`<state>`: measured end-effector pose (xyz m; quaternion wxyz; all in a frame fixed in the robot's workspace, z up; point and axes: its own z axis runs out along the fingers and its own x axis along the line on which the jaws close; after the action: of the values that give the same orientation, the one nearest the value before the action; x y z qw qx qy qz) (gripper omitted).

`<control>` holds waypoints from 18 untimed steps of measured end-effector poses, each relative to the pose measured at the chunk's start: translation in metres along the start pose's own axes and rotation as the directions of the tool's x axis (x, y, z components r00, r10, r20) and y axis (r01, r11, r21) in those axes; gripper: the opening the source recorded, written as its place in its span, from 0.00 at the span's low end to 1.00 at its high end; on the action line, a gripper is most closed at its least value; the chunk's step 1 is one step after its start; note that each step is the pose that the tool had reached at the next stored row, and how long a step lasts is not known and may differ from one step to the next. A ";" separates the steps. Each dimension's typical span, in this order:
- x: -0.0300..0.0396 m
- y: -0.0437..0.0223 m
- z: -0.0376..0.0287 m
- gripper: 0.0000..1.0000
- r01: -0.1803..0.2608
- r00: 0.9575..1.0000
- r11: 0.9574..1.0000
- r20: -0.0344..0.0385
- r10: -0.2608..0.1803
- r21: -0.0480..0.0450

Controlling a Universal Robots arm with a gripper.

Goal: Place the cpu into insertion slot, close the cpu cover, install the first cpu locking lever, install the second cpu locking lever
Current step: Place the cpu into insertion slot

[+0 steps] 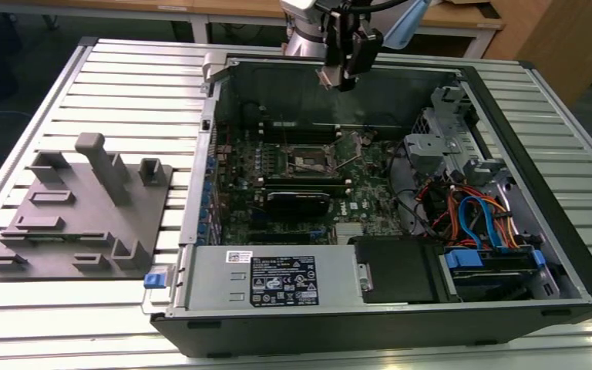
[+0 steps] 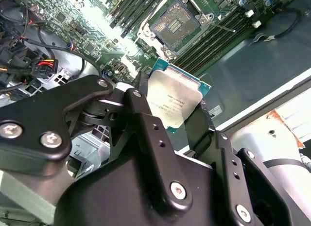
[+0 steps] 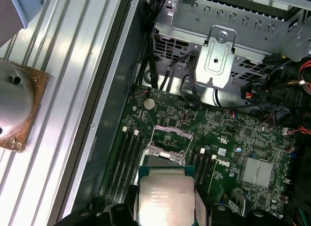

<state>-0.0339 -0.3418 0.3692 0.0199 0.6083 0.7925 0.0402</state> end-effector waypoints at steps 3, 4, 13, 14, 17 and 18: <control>0.0000 0.0000 0.0001 0.54 -0.004 1.000 1.000 0.000 0.004 0.000; 0.0000 0.0000 0.0003 0.54 -0.015 1.000 1.000 0.001 0.015 0.000; 0.0006 -0.0024 0.0024 0.54 -0.128 0.992 0.992 0.011 0.128 -0.003; 0.0007 -0.0029 0.0027 0.54 -0.135 0.991 0.991 0.012 0.135 -0.003; 0.0010 -0.0042 0.0034 0.54 -0.153 0.988 0.988 0.013 0.154 -0.004; 0.0011 -0.0046 0.0037 0.54 -0.160 0.987 0.987 0.014 0.160 -0.004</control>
<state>-0.0383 -0.3418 0.3652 0.0230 0.6701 0.7409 0.0385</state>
